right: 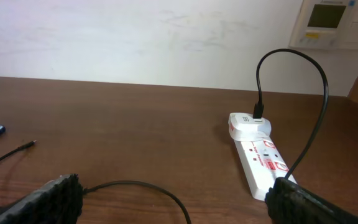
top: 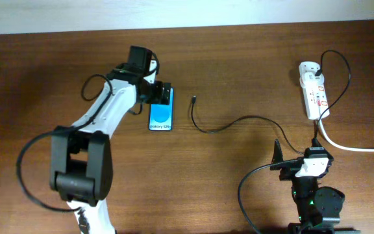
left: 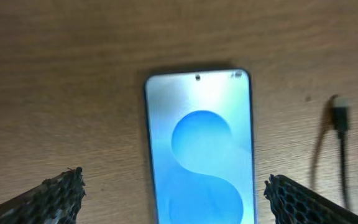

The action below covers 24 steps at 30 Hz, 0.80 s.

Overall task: Plug charger to phone and switch on socket
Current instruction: 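Move the left gripper forward over the blue Galaxy phone, then lower the left gripper and grasp the phone's top edge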

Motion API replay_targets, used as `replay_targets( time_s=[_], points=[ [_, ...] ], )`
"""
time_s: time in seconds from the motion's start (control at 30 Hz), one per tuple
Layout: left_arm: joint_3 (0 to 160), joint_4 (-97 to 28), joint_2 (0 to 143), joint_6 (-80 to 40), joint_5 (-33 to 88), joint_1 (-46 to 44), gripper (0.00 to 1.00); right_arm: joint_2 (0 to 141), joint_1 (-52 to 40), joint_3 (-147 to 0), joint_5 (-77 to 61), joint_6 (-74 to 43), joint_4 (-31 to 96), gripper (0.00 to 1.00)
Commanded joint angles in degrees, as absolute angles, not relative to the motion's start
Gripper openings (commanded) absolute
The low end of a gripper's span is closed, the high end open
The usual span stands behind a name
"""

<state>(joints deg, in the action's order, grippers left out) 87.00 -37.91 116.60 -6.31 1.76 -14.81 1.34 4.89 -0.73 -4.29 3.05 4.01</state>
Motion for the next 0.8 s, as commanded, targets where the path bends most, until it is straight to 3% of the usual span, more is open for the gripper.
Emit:
replay_targets(
  time_s=[0.0, 0.17, 0.37, 0.6, 0.77],
  points=[
    [88.18, -37.95, 118.13, -5.37, -3.09, -17.43, 0.99, 1.28, 4.51, -0.32, -4.01, 2.98, 4.10, 0.98],
    [88.18, -38.15, 119.26, -12.51, -3.22, -18.68, 0.99, 1.28, 4.51, -0.32, -4.01, 2.98, 4.12, 0.98],
    [88.31, -40.21, 121.95, -12.78, 1.32, -18.76, 0.99, 1.28, 4.51, -0.32, -4.01, 2.98, 4.10, 0.98],
    [106.13, -57.25, 121.99, -8.32, 1.13, -19.53, 0.99, 1.28, 4.51, -0.32, -4.01, 2.98, 4.12, 0.99],
    [109.36, -60.16, 122.87, -8.05, 1.93, -19.51, 0.99, 1.28, 4.51, -0.32, -4.01, 2.98, 4.12, 0.98]
  ],
)
